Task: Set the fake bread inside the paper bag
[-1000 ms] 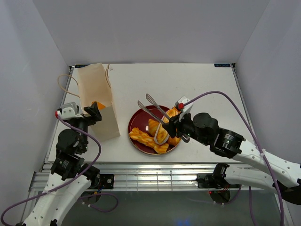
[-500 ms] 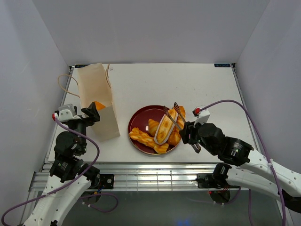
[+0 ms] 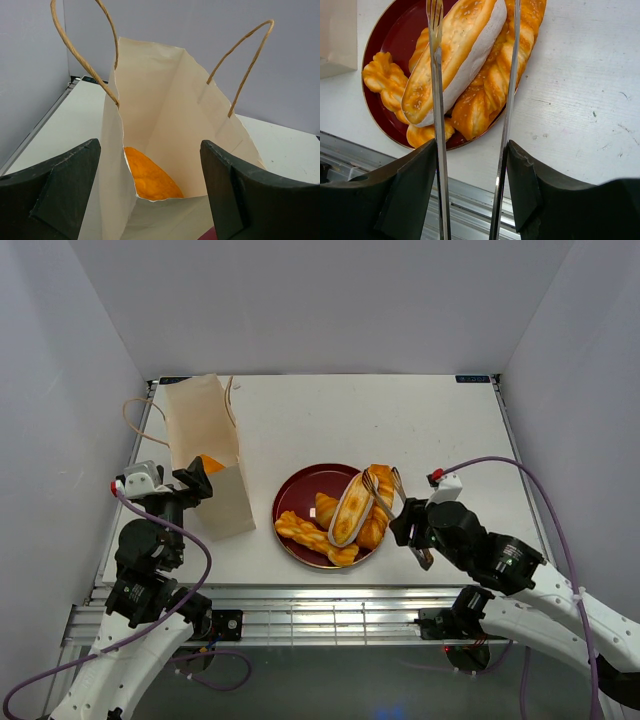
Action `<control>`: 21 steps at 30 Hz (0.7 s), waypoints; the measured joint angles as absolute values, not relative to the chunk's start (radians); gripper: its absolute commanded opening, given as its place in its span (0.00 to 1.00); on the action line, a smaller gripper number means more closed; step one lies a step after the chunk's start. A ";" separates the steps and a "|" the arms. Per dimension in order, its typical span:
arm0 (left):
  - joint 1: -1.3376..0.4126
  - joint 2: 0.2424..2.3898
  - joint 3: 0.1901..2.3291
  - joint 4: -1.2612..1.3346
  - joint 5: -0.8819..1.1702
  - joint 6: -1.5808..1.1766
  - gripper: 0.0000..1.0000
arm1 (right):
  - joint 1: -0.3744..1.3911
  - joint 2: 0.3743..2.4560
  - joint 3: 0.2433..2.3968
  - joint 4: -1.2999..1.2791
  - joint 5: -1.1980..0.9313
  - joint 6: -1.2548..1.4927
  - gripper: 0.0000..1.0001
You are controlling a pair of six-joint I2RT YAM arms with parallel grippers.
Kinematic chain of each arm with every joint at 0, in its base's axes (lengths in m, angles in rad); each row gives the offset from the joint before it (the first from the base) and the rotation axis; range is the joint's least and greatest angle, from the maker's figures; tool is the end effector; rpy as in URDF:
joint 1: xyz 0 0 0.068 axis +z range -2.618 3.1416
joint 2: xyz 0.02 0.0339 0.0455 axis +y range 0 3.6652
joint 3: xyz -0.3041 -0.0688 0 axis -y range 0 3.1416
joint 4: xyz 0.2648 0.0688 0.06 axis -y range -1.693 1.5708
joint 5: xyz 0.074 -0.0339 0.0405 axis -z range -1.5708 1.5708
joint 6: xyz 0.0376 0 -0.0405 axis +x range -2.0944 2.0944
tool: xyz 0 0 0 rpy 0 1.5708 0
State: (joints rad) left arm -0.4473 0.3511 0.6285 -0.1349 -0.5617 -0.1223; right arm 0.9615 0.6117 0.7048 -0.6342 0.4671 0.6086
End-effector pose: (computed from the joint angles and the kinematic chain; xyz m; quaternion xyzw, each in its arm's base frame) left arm 0.0785 -0.0154 0.3633 -0.1049 0.6549 -0.0298 0.7478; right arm 0.0833 0.0898 0.3171 -0.0364 0.8536 0.1961 0.4812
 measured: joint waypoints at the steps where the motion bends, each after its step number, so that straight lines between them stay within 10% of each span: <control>1: -0.447 0.351 0.628 -0.135 -0.562 -0.123 0.91 | 0.955 0.610 0.704 -0.635 0.463 0.613 0.62; 21: -0.447 0.363 0.628 -0.151 -0.567 -0.128 0.91 | 0.765 0.556 0.603 -0.638 0.382 0.660 0.57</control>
State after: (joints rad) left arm -0.4473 0.3626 0.6285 -0.1509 -0.5667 -0.1284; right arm 0.7654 0.5560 0.6025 -0.6380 0.3820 0.6601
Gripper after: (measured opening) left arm 0.911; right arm 0.585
